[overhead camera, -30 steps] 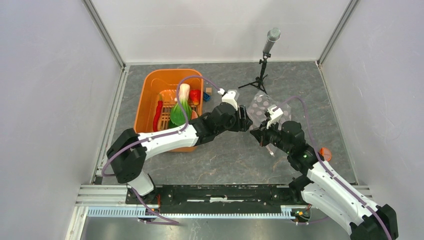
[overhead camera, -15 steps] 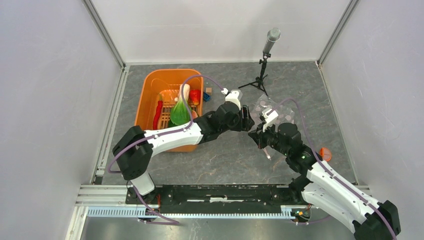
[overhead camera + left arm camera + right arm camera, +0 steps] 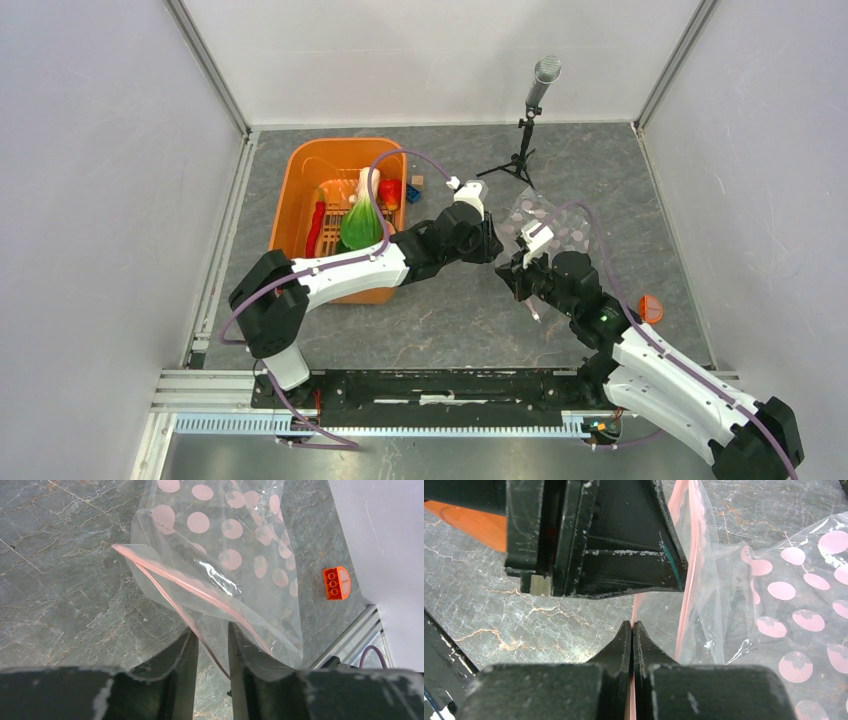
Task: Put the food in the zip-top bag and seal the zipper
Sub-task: Open the zipper of the food storage bag at the center of the board.
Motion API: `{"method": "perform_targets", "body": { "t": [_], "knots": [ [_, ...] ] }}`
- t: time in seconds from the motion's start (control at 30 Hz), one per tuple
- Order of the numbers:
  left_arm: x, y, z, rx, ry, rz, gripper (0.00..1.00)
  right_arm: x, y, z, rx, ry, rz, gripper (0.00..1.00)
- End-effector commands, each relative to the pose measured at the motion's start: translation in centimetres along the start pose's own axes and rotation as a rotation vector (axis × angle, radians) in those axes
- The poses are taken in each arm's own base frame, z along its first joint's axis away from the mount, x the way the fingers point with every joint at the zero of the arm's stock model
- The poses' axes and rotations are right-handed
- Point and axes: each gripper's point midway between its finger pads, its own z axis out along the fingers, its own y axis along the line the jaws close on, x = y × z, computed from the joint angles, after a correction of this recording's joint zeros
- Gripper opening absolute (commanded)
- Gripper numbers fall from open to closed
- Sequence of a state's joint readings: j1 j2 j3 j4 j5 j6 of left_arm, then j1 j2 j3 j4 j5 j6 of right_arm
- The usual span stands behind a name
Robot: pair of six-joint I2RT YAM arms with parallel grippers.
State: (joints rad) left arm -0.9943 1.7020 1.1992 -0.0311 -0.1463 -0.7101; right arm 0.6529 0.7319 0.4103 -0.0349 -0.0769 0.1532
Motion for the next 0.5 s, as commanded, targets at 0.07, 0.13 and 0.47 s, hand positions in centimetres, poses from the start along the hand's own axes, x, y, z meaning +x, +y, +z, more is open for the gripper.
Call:
{"method": "perform_targets", "body": {
  "t": [0.07,0.13,0.47],
  "knots": [
    [-0.9,0.0,-0.6,-0.003,-0.027,0.004,0.16,-2.2,0.1,0.0,0.003,-0.099,0.007,0.01],
    [-1.0,0.1,-0.7,-0.011,-0.031,0.010,0.08,-2.6,0.5,0.0,-0.015,-0.106,0.009,0.05],
    [-1.7,0.4,-1.3,-0.028,-0.057,0.015,0.02,-7.1,1.5,-3.3,-0.041,-0.183,0.035,0.36]
  ]
}}
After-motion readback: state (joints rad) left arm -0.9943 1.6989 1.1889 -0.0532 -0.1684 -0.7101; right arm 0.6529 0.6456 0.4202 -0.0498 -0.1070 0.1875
